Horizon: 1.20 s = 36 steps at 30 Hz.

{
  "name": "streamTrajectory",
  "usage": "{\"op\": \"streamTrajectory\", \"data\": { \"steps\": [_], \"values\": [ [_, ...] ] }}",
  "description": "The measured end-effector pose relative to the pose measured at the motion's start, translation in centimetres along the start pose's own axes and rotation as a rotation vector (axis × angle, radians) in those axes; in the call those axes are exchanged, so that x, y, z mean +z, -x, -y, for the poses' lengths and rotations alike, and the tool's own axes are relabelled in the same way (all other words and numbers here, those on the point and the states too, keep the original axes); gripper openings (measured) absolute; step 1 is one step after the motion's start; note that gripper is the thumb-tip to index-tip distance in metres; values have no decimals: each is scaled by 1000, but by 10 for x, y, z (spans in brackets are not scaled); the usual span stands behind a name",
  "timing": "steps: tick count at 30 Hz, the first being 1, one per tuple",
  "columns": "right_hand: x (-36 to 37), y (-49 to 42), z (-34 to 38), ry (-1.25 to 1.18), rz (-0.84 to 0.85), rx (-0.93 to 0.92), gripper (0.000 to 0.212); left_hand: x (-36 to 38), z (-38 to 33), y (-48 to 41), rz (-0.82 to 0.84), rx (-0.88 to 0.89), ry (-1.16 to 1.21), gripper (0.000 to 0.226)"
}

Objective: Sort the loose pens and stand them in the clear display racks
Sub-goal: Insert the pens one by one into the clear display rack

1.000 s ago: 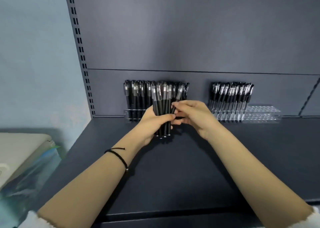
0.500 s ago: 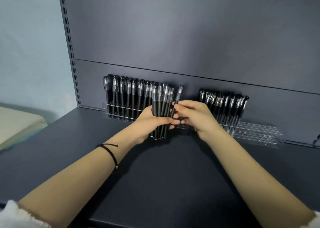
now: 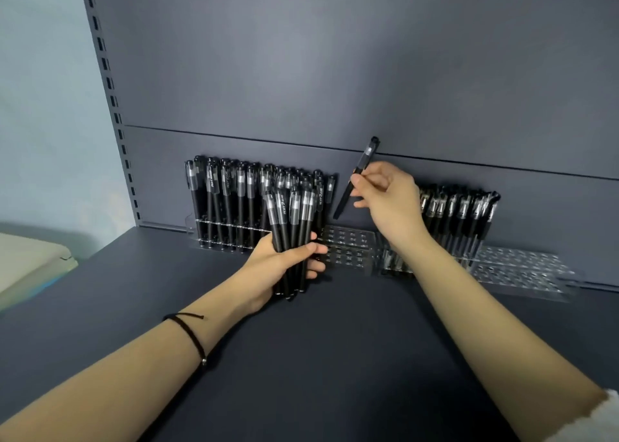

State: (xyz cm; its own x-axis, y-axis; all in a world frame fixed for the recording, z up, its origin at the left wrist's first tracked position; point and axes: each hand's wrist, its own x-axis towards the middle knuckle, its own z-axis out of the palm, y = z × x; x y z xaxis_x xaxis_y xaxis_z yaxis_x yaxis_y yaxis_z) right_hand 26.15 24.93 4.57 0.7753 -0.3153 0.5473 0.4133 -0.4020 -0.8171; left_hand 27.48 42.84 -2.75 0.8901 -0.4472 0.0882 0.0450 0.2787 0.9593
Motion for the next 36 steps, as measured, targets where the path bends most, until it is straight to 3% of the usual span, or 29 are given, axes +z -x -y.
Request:
{"op": "streamTrajectory", "data": {
  "steps": [9, 13, 17, 22, 25, 28, 31, 36],
  "values": [
    [11, 0, -18, 224, 55, 2, 4, -6, 5, -6, -20, 32, -2, 19],
    [13, 1, -36, 422, 118, 54, 11, -3, 4, -5, 12, 28, -50, 27],
    [13, 6, -35, 460, 126, 53, 17, -3, 2, -4, 40, 12, -62, 27],
    [10, 11, -3, 435, 6, 13, 26, -5, 0, -2, 21, -7, 20, 28],
    [8, 15, 14, 397, 176, 90, 29, -5, -1, -2, 21, -3, 86, 24],
    [10, 22, 13, 348, 381, 131, 18, -4, -1, -1, 36, -5, 145, 18],
    [14, 27, 9, 309, 406, 74, 8, -4, -2, 0, 69, -16, 143, 19],
    [16, 30, 13, 123, 385, 183, 8, -4, -4, 1, 93, -20, 134, 24]
  ]
}}
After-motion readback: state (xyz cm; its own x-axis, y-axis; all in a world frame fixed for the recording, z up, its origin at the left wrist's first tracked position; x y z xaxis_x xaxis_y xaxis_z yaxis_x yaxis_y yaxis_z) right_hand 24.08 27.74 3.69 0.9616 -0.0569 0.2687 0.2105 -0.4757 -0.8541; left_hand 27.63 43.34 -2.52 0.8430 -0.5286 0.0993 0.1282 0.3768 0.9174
